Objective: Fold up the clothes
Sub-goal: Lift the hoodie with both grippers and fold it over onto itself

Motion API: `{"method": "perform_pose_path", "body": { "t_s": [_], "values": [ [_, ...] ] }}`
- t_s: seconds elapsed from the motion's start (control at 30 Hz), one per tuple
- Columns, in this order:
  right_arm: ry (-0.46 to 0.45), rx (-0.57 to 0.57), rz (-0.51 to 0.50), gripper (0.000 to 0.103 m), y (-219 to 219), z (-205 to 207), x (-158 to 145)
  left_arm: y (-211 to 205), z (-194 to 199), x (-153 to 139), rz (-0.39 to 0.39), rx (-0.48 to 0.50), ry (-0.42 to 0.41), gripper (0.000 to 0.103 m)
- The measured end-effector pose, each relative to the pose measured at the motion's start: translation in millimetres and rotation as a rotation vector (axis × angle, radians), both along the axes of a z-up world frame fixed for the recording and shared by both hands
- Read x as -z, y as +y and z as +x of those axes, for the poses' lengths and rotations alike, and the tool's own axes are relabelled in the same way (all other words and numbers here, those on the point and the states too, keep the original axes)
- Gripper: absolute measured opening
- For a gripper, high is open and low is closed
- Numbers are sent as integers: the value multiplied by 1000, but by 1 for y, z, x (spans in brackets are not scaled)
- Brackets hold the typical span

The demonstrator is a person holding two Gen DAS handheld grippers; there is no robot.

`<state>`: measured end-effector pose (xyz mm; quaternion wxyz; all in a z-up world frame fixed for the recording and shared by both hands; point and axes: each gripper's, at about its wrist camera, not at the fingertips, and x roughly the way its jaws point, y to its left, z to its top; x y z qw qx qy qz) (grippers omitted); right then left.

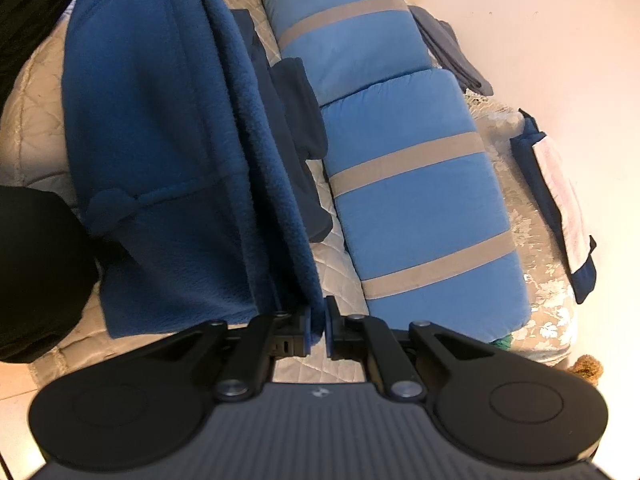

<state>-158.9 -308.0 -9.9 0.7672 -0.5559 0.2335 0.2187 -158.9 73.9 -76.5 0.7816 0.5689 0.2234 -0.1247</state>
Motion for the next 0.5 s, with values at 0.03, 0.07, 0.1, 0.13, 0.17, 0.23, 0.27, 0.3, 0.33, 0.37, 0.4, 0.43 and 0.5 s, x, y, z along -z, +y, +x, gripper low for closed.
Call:
{"method": "perform_pose_path", "body": {
  "t_s": [0.03, 0.07, 0.1, 0.13, 0.17, 0.23, 0.27, 0.3, 0.33, 0.37, 0.4, 0.43, 0.5],
  "values": [
    [1, -1, -5, 20, 2, 5, 3, 0, 5, 2, 1, 0, 6, 10],
    [6, 1, -6, 20, 3, 10, 5, -1, 10, 5, 2, -2, 12, 10],
    [10, 2, -5, 20, 4, 16, 8, -1, 16, 8, 1, -5, 21, 10],
    [14, 3, -3, 20, 4, 21, 11, -2, 21, 11, 2, -7, 30, 11],
    [20, 5, -4, 20, 4, 26, 14, -2, 26, 13, 3, -8, 40, 11],
    [31, 5, -8, 20, 5, 38, 21, -2, 34, 19, 8, -10, 59, 11],
    [36, 6, -12, 20, 6, 44, 24, -2, 38, 22, 11, -11, 68, 11],
    [41, 6, -14, 20, 6, 49, 28, -2, 42, 25, 14, -11, 76, 11],
    [46, 7, -16, 20, 7, 54, 32, -2, 47, 28, 16, -12, 85, 11],
    [51, 7, -17, 20, 8, 60, 36, -1, 51, 31, 17, -12, 94, 11],
    [57, 9, -18, 20, 8, 65, 40, -1, 55, 34, 19, -11, 102, 11],
    [64, 10, -18, 20, 8, 70, 44, 0, 58, 36, 23, -9, 108, 11],
    [74, 5, -23, 20, 9, 79, 52, 1, 64, 43, 36, -4, 119, 12]
  ]
}}
